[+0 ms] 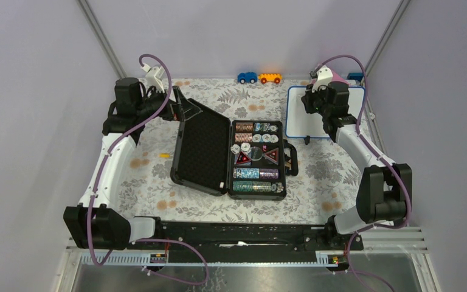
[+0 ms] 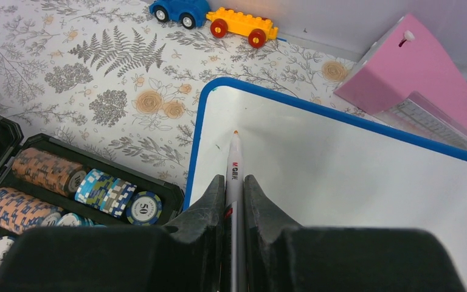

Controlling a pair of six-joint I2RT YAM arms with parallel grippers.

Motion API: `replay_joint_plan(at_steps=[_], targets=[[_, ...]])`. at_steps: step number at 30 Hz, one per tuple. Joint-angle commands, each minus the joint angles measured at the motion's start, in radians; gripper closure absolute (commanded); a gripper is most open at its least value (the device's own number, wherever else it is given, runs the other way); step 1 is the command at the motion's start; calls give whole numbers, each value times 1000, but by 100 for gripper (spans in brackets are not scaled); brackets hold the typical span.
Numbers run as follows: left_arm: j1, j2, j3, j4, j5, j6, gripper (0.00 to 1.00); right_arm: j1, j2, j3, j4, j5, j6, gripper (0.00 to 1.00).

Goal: Write a sentence on the whiteboard
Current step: Hold the whiteboard on the whiteboard stand.

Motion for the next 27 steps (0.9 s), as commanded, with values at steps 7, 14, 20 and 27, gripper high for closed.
replay_joint_plan(at_steps=[7,14,20,27], targets=[[5,-3,37,59,40,-14,1,-6,31,71,30,-3,-22,100],[5,1,35,64,45,-19,1,-5,48,88,18,-24,-18,100],[5,0,32,64,46,-13,1,-6,18,65,21,-12,-15,100],[-52,85,137,3,54,91,1,-12,-60,29,-25,-34,11,100]])
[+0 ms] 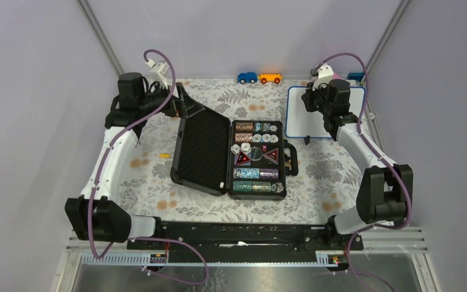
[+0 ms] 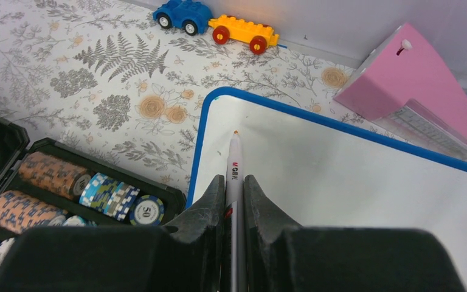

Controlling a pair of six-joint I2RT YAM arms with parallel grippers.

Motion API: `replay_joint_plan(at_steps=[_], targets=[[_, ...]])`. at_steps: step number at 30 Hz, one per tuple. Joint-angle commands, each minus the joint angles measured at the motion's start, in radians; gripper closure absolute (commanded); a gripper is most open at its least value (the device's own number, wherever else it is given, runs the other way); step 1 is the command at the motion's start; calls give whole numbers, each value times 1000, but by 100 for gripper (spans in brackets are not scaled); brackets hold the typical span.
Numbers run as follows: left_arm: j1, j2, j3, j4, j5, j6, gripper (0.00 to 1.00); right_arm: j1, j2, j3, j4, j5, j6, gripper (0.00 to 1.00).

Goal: Write a sentence on the whiteboard
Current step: Hold the whiteboard on the whiteboard stand.

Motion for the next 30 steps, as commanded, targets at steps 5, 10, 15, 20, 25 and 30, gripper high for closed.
replay_joint_plan(at_steps=[5,10,15,20,25,30], targets=[[-168,196,305,-28,-28,149,1,-62,-122,-15,-57,-63,32,100],[-313,408,474,47,-78,118,1,-93,-163,-50,-74,-73,42,100],[-435,597,549,243,-80,43,5,-140,-196,-96,-75,-111,69,100],[-491,782,677,342,-109,-43,10,-155,-187,-115,-74,-126,65,100],[-510,909,736,448,-176,-133,14,-163,-186,-114,-74,-136,70,100],[-518,986,732,537,-186,-169,16,-166,-164,-116,-71,-148,74,100]])
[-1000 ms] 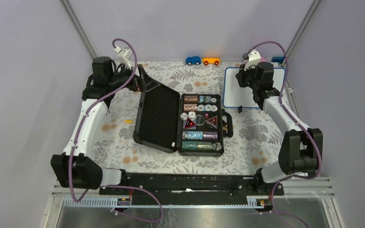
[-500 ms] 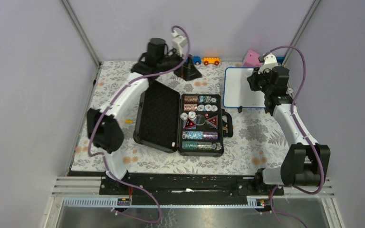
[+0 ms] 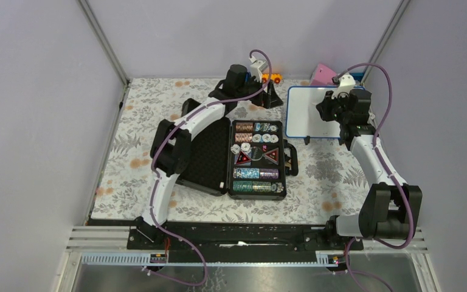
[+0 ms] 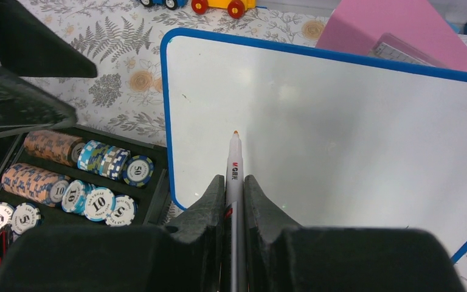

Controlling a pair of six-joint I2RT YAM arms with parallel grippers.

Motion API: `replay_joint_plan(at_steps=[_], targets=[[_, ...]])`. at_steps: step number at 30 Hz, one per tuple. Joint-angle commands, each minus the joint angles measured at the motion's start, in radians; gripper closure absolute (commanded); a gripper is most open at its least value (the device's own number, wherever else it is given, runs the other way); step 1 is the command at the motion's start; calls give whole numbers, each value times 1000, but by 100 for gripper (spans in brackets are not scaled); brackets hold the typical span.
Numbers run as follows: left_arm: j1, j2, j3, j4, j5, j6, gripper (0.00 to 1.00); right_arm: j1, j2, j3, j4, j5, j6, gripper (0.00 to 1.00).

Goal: Write a sentence on the whiteboard
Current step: Hold the whiteboard on the whiteboard stand.

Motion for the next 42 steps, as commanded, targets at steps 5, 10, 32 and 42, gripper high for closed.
replay_joint_plan(at_steps=[5,10,32,42], targets=[[-5,106,58,299,84,-149,22,-9,4,-6,40,-63,7,100],[-23,175,92,421,135,-274,26,-9,4,-3,38,-75,4,100],[-59,322,180,501,143,-355,48,-12,17,6,30,-81,16,100],[-62,326,167,533,151,-394,73,-12,59,1,107,-83,19,100]])
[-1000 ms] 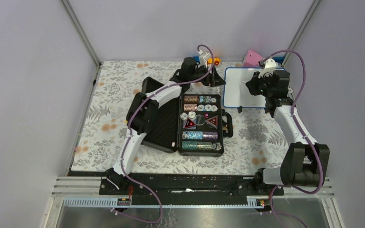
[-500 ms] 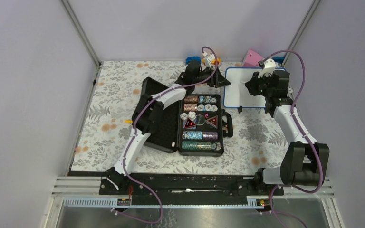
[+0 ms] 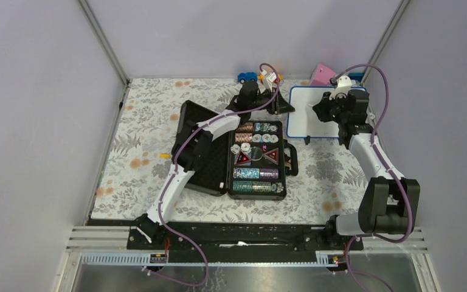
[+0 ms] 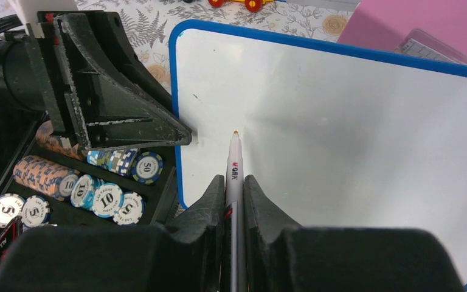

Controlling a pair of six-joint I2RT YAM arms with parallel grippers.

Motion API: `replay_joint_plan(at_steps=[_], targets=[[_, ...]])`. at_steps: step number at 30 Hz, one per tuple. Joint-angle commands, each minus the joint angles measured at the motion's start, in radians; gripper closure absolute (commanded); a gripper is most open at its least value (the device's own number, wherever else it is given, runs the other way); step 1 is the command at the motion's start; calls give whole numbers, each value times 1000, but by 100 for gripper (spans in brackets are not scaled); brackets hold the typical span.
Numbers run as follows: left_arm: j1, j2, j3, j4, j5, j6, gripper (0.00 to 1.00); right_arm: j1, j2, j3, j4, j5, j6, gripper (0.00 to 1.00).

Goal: Write a sentence on the whiteboard
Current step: Hold the whiteboard on the whiteboard stand.

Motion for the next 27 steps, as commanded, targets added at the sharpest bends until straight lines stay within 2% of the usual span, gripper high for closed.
replay_joint_plan(at_steps=[1,8,14,27], targets=[[-9,-6,30,89,24,-22,75,-7,33,14,93,-22,15,100],[-19,-6,39,58,9,1,84,-1,80,72,128,-53,56,100],[-18,2,32,48,-3,-8,99,21,67,64,158,-68,66,100],[-16,6,24,22,-9,9,100,27,100,107,169,-62,64,100]])
